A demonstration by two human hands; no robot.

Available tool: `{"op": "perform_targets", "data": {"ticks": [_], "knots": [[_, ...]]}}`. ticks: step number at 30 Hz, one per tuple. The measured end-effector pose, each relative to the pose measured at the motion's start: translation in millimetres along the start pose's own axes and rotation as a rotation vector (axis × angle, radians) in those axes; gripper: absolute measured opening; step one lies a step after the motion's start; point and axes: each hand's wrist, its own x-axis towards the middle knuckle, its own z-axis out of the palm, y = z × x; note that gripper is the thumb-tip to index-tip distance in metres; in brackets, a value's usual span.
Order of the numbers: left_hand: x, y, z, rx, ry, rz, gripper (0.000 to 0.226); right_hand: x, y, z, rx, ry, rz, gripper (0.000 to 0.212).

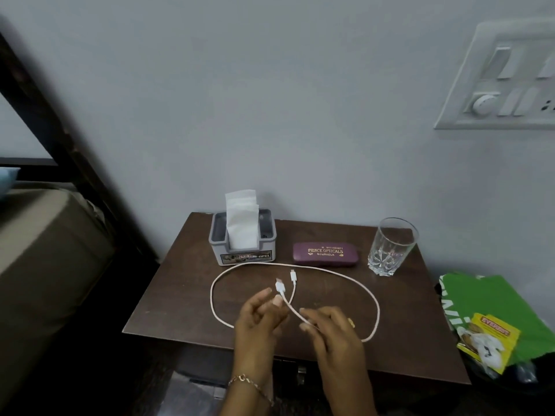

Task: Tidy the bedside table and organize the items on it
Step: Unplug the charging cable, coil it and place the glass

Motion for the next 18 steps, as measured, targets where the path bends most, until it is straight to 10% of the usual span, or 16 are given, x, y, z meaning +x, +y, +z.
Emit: {"op": "perform_targets", "data": {"ticks": [10,18], "knots": [[13,15,8,0.185,-0.008,0.155,0.015,-3,7,-17,-0.387,-0.201,-0.113,0.044],[19,17,-7,0.585,-0.091,0.436,0.022,4,4,-55,-0.517,-0.143,0.353,0.017]]}}
